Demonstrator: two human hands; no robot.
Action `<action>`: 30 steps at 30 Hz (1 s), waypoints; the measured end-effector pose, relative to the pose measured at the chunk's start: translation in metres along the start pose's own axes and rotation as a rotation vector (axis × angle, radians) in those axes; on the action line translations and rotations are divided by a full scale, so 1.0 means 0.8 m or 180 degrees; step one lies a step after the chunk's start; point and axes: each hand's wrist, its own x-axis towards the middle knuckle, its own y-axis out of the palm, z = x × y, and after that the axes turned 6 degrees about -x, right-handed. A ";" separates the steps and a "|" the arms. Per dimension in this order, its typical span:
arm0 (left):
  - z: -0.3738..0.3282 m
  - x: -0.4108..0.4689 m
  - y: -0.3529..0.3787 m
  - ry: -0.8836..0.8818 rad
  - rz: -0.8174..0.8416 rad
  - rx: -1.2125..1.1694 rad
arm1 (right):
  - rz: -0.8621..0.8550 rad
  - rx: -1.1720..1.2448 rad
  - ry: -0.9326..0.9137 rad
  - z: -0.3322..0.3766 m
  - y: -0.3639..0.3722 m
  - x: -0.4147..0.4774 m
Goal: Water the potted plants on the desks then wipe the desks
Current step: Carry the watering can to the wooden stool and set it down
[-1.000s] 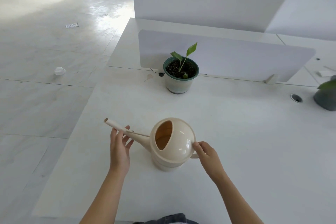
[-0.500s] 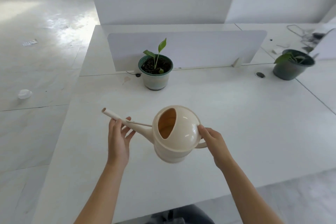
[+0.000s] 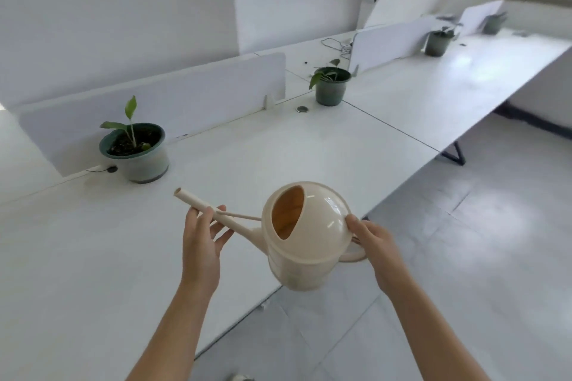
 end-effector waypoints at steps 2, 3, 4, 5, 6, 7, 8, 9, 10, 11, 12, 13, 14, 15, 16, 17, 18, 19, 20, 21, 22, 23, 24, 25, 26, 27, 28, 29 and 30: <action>0.016 -0.032 0.026 -0.0099 0.0199 0.0020 | -0.0188 -0.0012 0.0028 -0.013 -0.042 -0.033; 0.023 -0.050 0.039 -0.0146 0.0289 0.0014 | -0.0251 -0.0018 0.0038 -0.018 -0.064 -0.051; 0.030 -0.069 0.052 -0.0186 0.0374 0.0000 | -0.0302 0.0013 0.0036 -0.023 -0.085 -0.070; 0.039 -0.088 0.065 -0.0235 0.0456 -0.0021 | -0.0359 0.0071 0.0037 -0.029 -0.106 -0.090; 0.047 -0.109 0.077 -0.0293 0.0535 -0.0045 | -0.0437 0.0146 0.0065 -0.035 -0.127 -0.109; 0.055 -0.129 0.089 -0.0357 0.0622 -0.0063 | -0.0545 0.0213 0.0107 -0.042 -0.148 -0.128; 0.065 -0.148 0.100 -0.0421 0.0733 -0.0066 | -0.0670 0.0248 0.0152 -0.049 -0.169 -0.146; 0.074 -0.166 0.112 -0.0484 0.0865 -0.0069 | -0.0807 0.0257 0.0176 -0.057 -0.190 -0.163; 0.083 -0.182 0.125 -0.0539 0.0995 -0.0053 | -0.0947 0.0239 0.0194 -0.063 -0.209 -0.181; 0.092 -0.197 0.139 -0.0582 0.1117 -0.0012 | -0.1093 0.0212 0.0226 -0.069 -0.228 -0.198; 0.101 -0.212 0.153 -0.0619 0.1224 0.0036 | -0.1223 0.0192 0.0278 -0.076 -0.245 -0.214; 0.109 -0.225 0.166 -0.0663 0.1329 0.0072 | -0.1342 0.0177 0.0317 -0.082 -0.261 -0.229; 0.116 -0.237 0.177 -0.0698 0.1436 0.0097 | -0.1443 0.0180 0.0342 -0.087 -0.274 -0.240; 0.123 -0.249 0.190 -0.0739 0.1565 0.0122 | -0.1570 0.0211 0.0375 -0.093 -0.288 -0.253; 0.130 -0.260 0.203 -0.0773 0.1688 0.0141 | -0.1690 0.0239 0.0426 -0.097 -0.301 -0.264; 0.137 -0.269 0.215 -0.0810 0.1783 0.0145 | -0.1784 0.0258 0.0471 -0.101 -0.313 -0.272; 0.145 -0.278 0.230 -0.0862 0.1873 0.0148 | -0.1886 0.0288 0.0509 -0.107 -0.328 -0.280; 0.153 -0.285 0.245 -0.0915 0.1962 0.0172 | -0.1976 0.0315 0.0531 -0.113 -0.343 -0.285; 0.162 -0.292 0.260 -0.0959 0.2050 0.0201 | -0.2050 0.0342 0.0547 -0.119 -0.357 -0.288; 0.171 -0.295 0.275 -0.0999 0.2134 0.0228 | -0.2117 0.0370 0.0557 -0.125 -0.371 -0.290; 0.182 -0.298 0.289 -0.1037 0.2222 0.0242 | -0.2179 0.0410 0.0546 -0.132 -0.386 -0.290; 0.192 -0.300 0.304 -0.1062 0.2289 0.0269 | -0.2222 0.0448 0.0515 -0.139 -0.400 -0.289; 0.202 -0.302 0.320 -0.1088 0.2351 0.0297 | -0.2251 0.0498 0.0494 -0.144 -0.416 -0.285; 0.213 -0.302 0.335 -0.1110 0.2395 0.0308 | -0.2283 0.0537 0.0490 -0.147 -0.431 -0.281; 0.223 -0.303 0.352 -0.1115 0.2417 0.0296 | -0.2319 0.0546 0.0497 -0.151 -0.447 -0.274; 0.233 -0.304 0.369 -0.1119 0.2447 0.0292 | -0.2360 0.0522 0.0509 -0.155 -0.463 -0.267; 0.242 -0.304 0.388 -0.1115 0.2480 0.0285 | -0.2420 0.0459 0.0533 -0.158 -0.479 -0.259; 0.250 -0.304 0.408 -0.1130 0.2508 0.0284 | -0.2478 0.0372 0.0566 -0.160 -0.496 -0.252; 0.260 -0.303 0.428 -0.1159 0.2524 0.0275 | -0.2528 0.0290 0.0597 -0.162 -0.513 -0.243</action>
